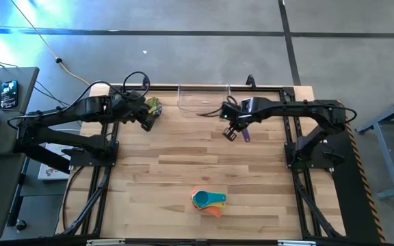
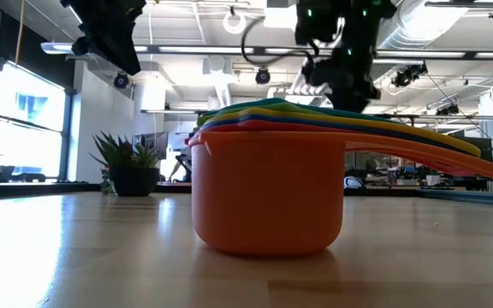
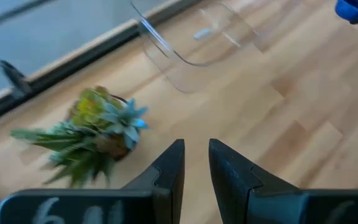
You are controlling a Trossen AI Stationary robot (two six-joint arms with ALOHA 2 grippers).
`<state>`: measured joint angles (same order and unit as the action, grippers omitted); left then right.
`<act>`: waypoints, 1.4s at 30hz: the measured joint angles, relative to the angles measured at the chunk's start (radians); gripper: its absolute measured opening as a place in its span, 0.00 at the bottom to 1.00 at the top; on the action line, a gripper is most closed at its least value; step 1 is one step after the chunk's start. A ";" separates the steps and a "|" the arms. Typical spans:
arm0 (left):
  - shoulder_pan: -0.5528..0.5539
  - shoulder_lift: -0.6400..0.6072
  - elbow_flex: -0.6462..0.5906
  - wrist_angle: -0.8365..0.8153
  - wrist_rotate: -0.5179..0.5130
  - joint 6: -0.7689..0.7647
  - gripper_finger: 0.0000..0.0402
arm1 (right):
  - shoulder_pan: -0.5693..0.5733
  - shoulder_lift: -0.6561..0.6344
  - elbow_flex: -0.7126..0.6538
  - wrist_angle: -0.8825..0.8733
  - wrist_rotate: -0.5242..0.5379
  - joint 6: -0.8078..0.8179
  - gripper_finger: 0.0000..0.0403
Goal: Nest measuring cups in basket
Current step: Stack the dark blue measuring cup on the light blue measuring cup
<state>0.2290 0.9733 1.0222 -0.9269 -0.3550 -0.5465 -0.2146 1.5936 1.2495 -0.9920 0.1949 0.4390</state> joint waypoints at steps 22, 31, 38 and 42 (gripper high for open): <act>-0.014 0.000 0.000 0.001 0.347 -0.037 0.16 | 0.491 0.029 0.153 0.253 -0.022 0.085 0.00; -0.091 0.000 0.000 0.000 0.348 -0.052 0.16 | 0.565 0.076 0.153 0.524 0.043 0.079 0.00; -0.140 0.000 0.000 0.000 0.347 -0.063 0.16 | 0.589 0.085 0.225 0.545 0.086 -0.002 0.00; -0.156 0.000 0.000 0.000 0.340 -0.071 0.16 | 0.599 0.128 0.324 0.446 0.085 -0.071 0.00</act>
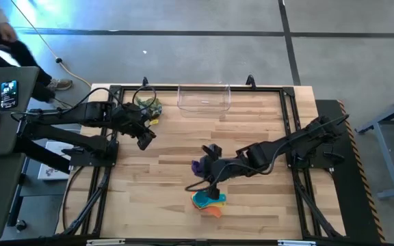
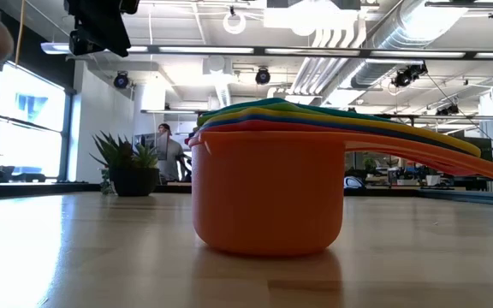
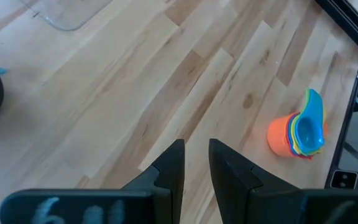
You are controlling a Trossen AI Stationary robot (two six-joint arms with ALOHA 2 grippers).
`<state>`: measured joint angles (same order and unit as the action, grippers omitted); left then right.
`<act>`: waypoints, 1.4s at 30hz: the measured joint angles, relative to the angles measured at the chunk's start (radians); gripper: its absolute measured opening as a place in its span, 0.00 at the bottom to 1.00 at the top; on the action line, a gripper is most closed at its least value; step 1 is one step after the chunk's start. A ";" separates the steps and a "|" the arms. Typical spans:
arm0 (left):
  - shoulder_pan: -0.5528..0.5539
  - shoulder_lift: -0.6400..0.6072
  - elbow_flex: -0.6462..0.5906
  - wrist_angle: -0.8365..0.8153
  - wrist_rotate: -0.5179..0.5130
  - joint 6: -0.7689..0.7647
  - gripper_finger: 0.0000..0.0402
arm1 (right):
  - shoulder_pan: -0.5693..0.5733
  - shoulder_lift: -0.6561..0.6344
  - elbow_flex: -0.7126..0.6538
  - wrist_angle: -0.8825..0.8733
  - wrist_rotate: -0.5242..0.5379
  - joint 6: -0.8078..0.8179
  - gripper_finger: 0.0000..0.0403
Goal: Nest measuring cups in basket
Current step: Stack the dark blue measuring cup on the light blue measuring cup
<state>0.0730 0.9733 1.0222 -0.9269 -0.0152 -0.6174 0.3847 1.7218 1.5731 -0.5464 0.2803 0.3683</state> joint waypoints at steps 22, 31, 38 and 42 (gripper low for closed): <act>-0.010 0.000 0.001 -0.004 -0.048 0.000 0.16 | 0.103 0.330 0.284 -0.330 -0.142 -0.319 0.02; -0.010 0.000 0.001 -0.003 -0.053 -0.043 0.16 | 0.121 0.362 0.284 -0.355 -0.155 -0.441 0.02; -0.010 0.000 0.001 -0.003 -0.067 -0.162 0.16 | 0.121 0.362 0.284 -0.339 -0.166 -0.518 0.02; -0.010 0.000 0.001 -0.003 -0.076 -0.220 0.16 | 0.120 0.362 0.284 -0.338 -0.189 -0.551 0.02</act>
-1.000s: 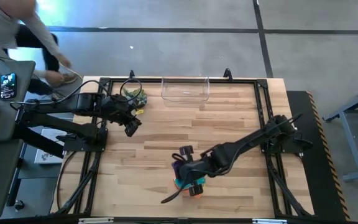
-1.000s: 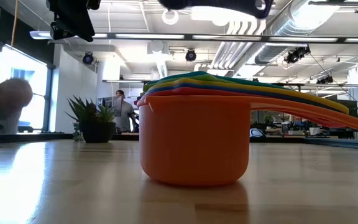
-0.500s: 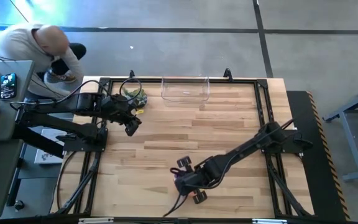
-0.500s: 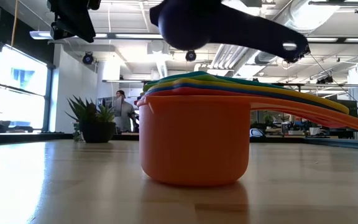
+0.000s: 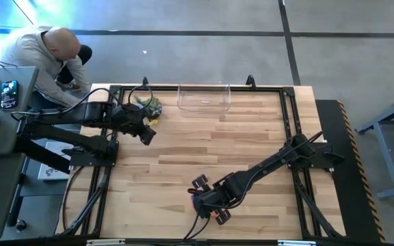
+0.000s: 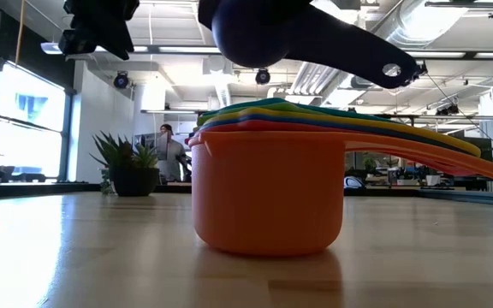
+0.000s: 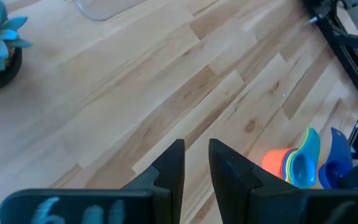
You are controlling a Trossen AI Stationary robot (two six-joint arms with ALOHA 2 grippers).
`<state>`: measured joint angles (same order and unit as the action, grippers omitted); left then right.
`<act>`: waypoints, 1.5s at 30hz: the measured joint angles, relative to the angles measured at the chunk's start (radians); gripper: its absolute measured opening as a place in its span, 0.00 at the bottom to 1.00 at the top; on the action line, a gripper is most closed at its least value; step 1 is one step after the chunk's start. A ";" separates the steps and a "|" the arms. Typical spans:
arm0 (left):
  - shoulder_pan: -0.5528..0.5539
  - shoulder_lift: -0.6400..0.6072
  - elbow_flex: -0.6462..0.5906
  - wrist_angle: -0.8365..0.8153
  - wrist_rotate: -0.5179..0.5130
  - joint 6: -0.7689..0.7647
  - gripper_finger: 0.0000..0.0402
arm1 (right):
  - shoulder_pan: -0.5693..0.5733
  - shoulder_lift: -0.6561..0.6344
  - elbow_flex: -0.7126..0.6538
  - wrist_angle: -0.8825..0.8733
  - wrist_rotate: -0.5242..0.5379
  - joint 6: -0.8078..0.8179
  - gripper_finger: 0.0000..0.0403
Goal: Nest measuring cups in basket
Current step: Stack the dark blue measuring cup on the light blue measuring cup, then move the stacked measuring cups to the center of the table
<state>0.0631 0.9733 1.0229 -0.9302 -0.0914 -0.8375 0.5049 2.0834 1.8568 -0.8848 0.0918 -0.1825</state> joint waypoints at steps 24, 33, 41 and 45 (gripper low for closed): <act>-0.001 0.000 0.000 0.000 0.002 -0.077 0.16 | -0.007 0.006 -0.059 0.032 -0.075 -0.002 0.02; 0.000 0.000 0.000 0.000 0.002 -0.076 0.16 | -0.008 0.017 -0.060 0.038 -0.068 -0.002 0.10; 0.000 0.000 0.000 0.000 0.002 -0.069 0.16 | -0.014 0.018 -0.060 0.037 -0.040 0.004 0.14; 0.000 0.000 0.000 0.000 0.002 -0.069 0.16 | -0.015 0.018 -0.060 0.024 -0.011 0.063 0.14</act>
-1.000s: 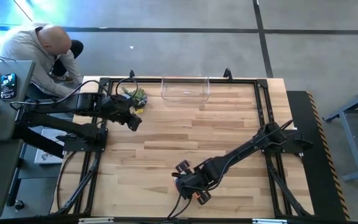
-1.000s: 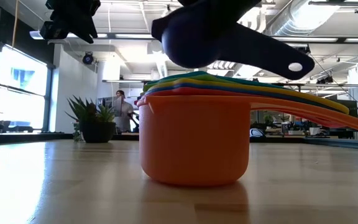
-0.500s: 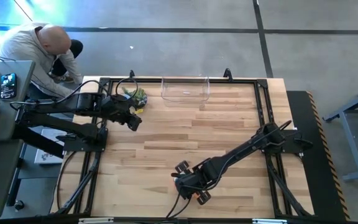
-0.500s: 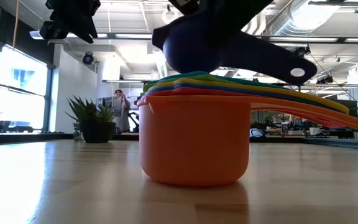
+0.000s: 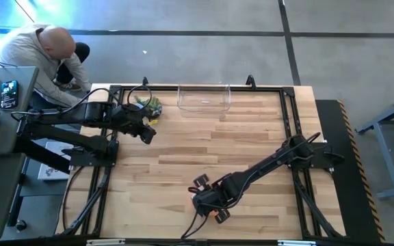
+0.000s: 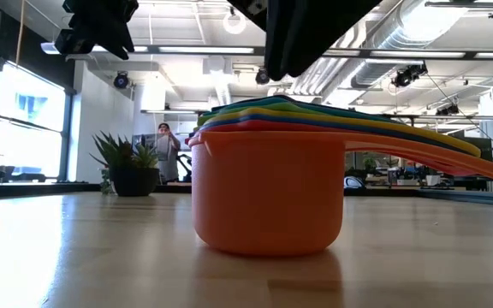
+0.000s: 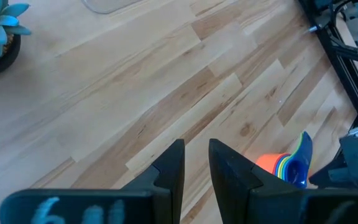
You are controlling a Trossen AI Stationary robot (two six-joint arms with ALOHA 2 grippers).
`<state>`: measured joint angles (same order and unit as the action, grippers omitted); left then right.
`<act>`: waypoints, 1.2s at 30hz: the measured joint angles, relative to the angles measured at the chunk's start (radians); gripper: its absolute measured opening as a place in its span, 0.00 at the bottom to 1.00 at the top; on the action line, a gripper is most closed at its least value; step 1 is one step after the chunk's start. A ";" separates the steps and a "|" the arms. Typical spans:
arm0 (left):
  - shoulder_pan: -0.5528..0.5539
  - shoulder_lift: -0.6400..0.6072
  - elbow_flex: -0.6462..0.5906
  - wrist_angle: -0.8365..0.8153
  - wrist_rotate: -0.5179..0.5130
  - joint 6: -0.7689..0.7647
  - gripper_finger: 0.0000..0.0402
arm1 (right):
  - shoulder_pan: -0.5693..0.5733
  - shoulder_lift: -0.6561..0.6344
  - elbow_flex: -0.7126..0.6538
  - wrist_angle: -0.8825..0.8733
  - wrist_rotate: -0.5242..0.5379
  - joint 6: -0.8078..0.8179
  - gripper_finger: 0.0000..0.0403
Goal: Nest measuring cups in basket
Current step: Move the stacked measuring cups to the center of the table
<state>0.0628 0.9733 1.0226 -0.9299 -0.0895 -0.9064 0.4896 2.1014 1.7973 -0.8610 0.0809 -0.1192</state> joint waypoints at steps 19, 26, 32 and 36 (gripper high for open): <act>-0.212 0.035 -0.001 0.004 -0.002 0.021 0.16 | -0.035 -0.087 0.000 -0.377 0.231 0.536 0.14; -0.338 0.115 -0.001 0.017 -0.002 0.018 0.16 | -0.066 -0.090 -0.014 -0.465 0.220 0.688 0.14; -0.422 0.187 -0.001 0.016 -0.009 0.018 0.16 | -0.066 -0.090 -0.129 -0.466 0.135 0.807 0.14; -0.461 0.222 -0.001 0.019 -0.013 0.018 0.16 | -0.039 -0.095 -0.207 -0.451 0.067 0.914 0.14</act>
<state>-0.3984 1.1951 1.0218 -0.9112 -0.1024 -0.8886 0.4509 2.0060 1.5903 -1.3117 0.1481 0.7945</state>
